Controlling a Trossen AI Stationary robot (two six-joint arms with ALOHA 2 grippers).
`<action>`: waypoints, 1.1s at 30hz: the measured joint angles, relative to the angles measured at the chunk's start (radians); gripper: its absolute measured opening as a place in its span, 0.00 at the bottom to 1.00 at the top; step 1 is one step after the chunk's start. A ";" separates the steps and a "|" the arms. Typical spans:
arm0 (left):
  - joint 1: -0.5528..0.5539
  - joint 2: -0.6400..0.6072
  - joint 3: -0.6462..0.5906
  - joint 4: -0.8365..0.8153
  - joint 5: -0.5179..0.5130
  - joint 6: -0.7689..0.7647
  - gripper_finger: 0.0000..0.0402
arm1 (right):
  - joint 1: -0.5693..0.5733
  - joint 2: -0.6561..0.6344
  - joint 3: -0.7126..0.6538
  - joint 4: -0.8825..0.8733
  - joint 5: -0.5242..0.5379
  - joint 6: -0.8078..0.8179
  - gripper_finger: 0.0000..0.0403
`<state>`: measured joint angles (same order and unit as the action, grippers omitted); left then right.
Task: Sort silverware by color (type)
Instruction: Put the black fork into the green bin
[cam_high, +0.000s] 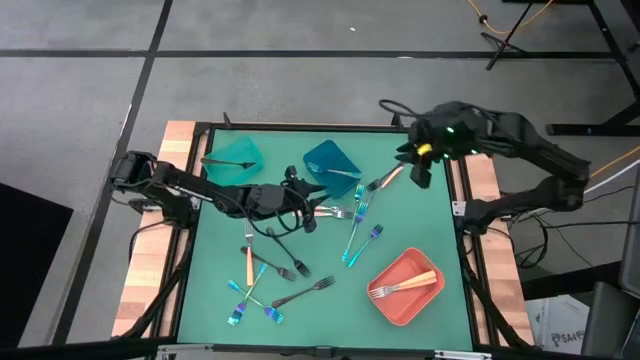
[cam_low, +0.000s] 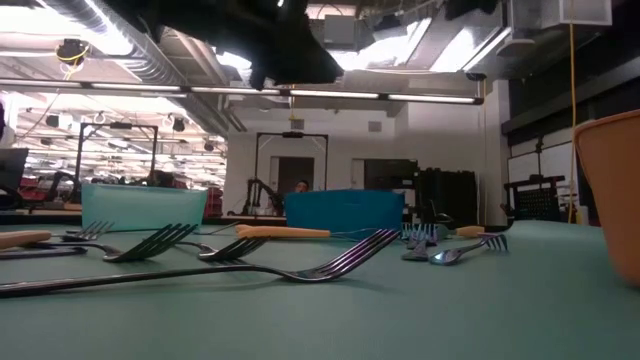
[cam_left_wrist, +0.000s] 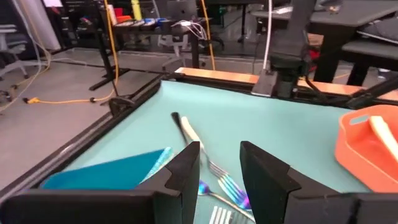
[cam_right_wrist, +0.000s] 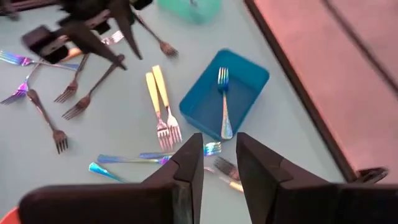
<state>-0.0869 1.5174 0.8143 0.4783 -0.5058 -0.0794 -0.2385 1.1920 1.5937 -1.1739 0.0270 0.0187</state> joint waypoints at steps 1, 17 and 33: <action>0.006 -0.012 0.000 -0.019 0.000 -0.001 0.27 | 0.018 -0.023 -0.018 0.009 0.017 0.000 0.21; 0.112 -0.177 -0.001 -0.677 0.116 -0.215 0.27 | 0.075 -0.269 -0.575 0.418 0.091 -0.016 0.21; 0.223 -0.160 -0.045 -1.073 0.195 -0.308 0.27 | 0.075 -0.184 -0.681 0.533 0.031 -0.024 0.21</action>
<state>0.1361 1.3575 0.7695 -0.5943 -0.3109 -0.3870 -0.1638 1.0081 0.9131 -0.6411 0.0579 -0.0056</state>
